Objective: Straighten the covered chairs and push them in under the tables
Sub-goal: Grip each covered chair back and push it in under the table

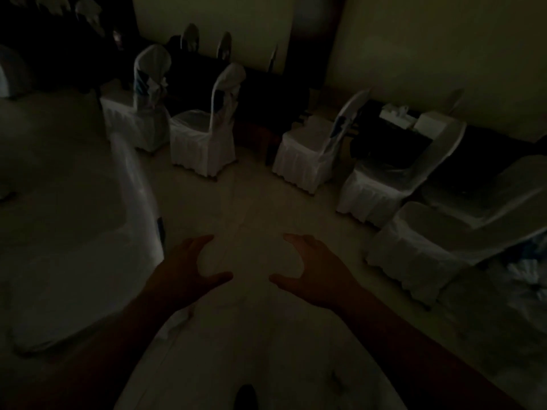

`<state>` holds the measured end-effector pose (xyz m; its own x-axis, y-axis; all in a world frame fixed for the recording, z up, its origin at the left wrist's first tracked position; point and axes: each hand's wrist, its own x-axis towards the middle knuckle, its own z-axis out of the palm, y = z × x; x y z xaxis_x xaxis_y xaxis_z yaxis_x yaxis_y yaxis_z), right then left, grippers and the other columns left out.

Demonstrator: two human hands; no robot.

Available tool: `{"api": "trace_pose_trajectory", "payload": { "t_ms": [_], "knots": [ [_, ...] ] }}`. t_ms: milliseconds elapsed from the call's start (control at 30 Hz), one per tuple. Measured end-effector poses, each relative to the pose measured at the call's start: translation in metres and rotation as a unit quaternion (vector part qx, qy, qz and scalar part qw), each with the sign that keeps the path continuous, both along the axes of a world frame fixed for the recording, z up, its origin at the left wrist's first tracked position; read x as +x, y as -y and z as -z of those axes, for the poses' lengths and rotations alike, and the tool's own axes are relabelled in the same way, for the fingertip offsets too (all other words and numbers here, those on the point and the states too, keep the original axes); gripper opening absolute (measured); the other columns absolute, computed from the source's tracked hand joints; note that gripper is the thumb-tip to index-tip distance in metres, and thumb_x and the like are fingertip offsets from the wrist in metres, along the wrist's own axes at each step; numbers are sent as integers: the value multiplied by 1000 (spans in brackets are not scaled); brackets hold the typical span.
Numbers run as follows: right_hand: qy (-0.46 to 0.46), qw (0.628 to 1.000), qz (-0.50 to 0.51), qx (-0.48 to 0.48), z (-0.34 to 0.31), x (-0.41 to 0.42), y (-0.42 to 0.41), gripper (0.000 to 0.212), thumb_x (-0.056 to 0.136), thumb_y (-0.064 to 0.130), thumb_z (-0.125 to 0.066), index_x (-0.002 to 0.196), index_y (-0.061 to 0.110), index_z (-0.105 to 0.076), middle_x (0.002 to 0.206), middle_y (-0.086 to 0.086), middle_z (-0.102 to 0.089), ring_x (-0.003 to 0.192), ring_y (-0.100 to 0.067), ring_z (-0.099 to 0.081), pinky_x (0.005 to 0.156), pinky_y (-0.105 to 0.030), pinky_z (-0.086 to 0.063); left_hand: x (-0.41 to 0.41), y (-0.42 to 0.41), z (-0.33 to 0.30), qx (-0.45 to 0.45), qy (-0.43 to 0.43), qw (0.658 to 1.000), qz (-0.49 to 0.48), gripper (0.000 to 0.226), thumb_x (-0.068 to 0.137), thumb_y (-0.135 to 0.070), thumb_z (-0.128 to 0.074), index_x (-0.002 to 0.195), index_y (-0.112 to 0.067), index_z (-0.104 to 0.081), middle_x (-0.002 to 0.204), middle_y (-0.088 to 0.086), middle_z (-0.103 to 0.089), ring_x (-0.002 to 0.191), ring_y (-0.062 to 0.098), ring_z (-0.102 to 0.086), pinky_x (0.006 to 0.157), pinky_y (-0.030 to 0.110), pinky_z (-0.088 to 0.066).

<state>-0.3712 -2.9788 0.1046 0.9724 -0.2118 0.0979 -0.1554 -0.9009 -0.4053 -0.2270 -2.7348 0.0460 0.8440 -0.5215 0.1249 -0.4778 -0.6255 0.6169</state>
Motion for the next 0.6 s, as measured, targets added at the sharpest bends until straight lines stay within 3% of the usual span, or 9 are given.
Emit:
{"api": "trace_pose_trajectory", "payload": {
  "t_ms": [300, 600],
  "knots": [
    [-4, 998, -55, -10, -18, 194, 116, 88, 71, 72, -62, 144, 36, -29, 142, 7, -37, 124, -15, -36, 99, -34, -37, 165, 110, -27, 15, -6, 999, -38, 108, 51, -92, -50, 143, -39, -32, 145, -6, -38, 129, 20, -39, 105, 41, -38],
    [-10, 981, -194, 22, 26, 413, 186, 90, 66, 79, -57, 142, 40, -29, 141, 10, -36, 124, -12, -36, 98, -31, -37, 296, 150, -15, 42, 8, 983, -179, 97, 56, -88, -52, 139, -41, -36, 143, -7, -42, 125, 19, -44, 98, 37, -41]
  ]
}}
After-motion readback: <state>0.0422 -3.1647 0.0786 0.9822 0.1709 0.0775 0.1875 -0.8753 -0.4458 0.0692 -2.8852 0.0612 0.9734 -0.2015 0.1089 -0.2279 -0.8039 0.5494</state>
